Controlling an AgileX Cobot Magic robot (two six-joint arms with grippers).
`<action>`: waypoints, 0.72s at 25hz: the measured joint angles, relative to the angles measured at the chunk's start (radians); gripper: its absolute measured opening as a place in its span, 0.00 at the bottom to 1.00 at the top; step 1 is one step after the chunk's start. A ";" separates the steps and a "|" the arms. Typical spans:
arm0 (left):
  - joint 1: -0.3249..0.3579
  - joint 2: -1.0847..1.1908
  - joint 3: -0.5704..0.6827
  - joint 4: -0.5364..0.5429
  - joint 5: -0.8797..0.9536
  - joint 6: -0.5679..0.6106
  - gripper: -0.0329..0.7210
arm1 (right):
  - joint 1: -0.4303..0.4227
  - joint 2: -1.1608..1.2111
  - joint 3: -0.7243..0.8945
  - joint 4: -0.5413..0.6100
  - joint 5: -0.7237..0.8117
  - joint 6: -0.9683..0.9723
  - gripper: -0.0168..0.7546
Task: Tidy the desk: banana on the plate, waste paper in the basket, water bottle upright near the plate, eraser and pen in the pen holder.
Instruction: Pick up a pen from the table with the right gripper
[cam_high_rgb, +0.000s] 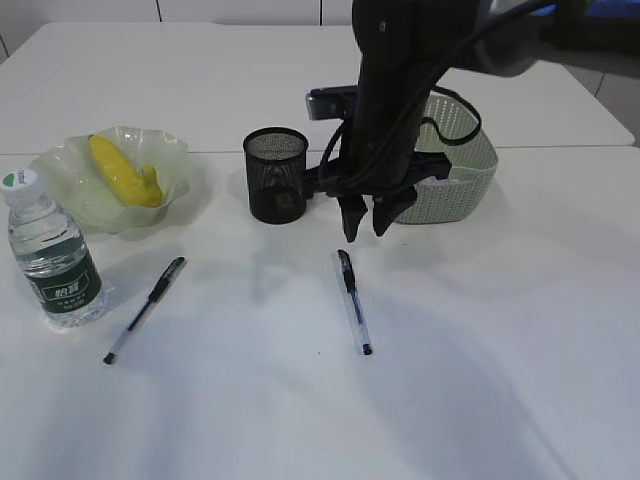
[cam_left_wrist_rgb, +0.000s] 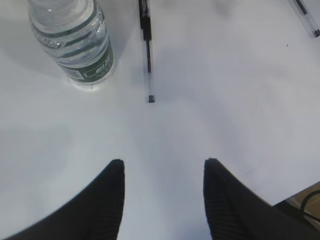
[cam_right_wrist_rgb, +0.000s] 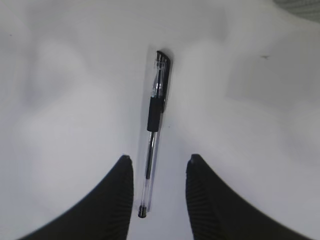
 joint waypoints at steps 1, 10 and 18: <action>0.000 0.000 0.000 -0.002 0.000 0.000 0.53 | 0.000 0.016 0.000 0.000 0.000 0.003 0.37; 0.000 0.000 0.000 -0.029 0.000 0.000 0.53 | 0.002 0.087 0.000 0.028 0.000 0.016 0.37; 0.000 0.000 0.000 -0.031 0.000 0.000 0.52 | 0.012 0.115 0.000 0.046 -0.002 0.026 0.37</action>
